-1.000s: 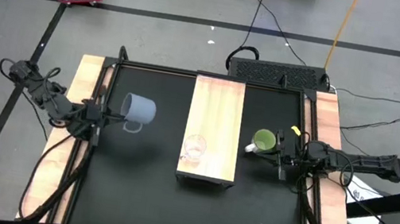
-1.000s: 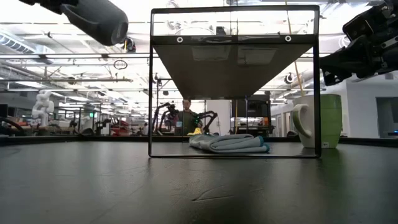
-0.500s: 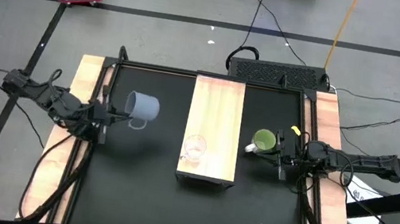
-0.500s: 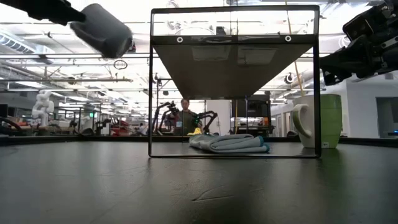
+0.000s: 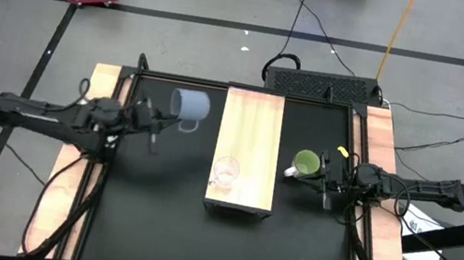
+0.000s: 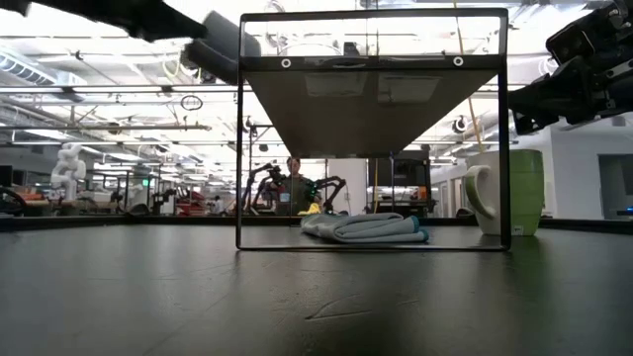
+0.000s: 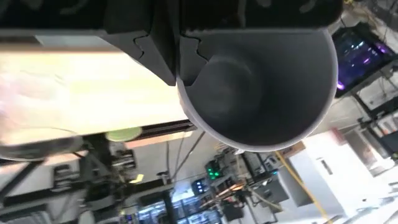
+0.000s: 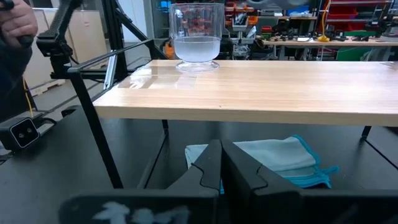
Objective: Stack small to large cups/mugs on shelf
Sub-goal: Put the gray mug on the shelf
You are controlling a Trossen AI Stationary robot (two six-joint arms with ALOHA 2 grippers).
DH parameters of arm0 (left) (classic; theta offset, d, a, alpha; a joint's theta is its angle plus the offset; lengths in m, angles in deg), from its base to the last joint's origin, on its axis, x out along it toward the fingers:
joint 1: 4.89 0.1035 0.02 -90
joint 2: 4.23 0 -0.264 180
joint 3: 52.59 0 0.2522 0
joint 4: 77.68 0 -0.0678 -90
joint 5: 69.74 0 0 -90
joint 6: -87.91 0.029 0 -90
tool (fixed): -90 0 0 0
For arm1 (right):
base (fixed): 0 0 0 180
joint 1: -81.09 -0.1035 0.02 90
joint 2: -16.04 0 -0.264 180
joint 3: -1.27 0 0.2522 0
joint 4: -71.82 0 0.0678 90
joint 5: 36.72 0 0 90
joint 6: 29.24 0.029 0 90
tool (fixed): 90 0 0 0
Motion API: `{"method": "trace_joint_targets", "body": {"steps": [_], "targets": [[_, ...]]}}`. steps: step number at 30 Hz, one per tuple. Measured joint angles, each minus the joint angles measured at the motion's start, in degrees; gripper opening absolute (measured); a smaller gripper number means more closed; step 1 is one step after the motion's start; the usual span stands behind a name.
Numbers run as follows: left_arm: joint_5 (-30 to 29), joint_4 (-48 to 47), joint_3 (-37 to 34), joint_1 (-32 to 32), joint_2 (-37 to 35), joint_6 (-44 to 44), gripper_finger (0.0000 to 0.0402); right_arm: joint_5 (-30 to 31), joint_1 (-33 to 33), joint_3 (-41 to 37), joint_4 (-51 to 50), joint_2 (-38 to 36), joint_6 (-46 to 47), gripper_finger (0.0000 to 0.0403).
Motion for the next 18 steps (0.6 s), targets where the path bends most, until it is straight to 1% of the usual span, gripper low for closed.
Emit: {"method": "trace_joint_targets", "body": {"steps": [2, 5, 9, 14, 18], "targets": [[4.4, 4.1, 0.0, 4.8, 3.4, -0.5, 0.0003, 0.0, 0.0, 0.0, 0.1, 0.0, -0.2, 0.0000], [13.2, 10.2, 0.5, 12.1, 8.4, -1.6, 0.0003, 0.0, 0.0, 0.0, 0.2, 0.0, -0.2, 0.0000], [24.5, 10.6, 5.7, 20.8, 15.6, -4.4, 0.0003, 0.0, 0.0, 0.0, 0.2, 0.0, -0.2, 0.0000], [36.1, 9.8, 14.5, 26.1, 24.0, -4.8, 0.0003, 0.0, 0.0, 0.0, 0.2, 0.0, -0.3, 0.0000], [40.4, 4.8, 23.5, 27.7, 30.0, -4.4, 0.0003, 0.1, 0.0, 0.0, 0.2, 0.0, -0.3, 0.0000]]}}
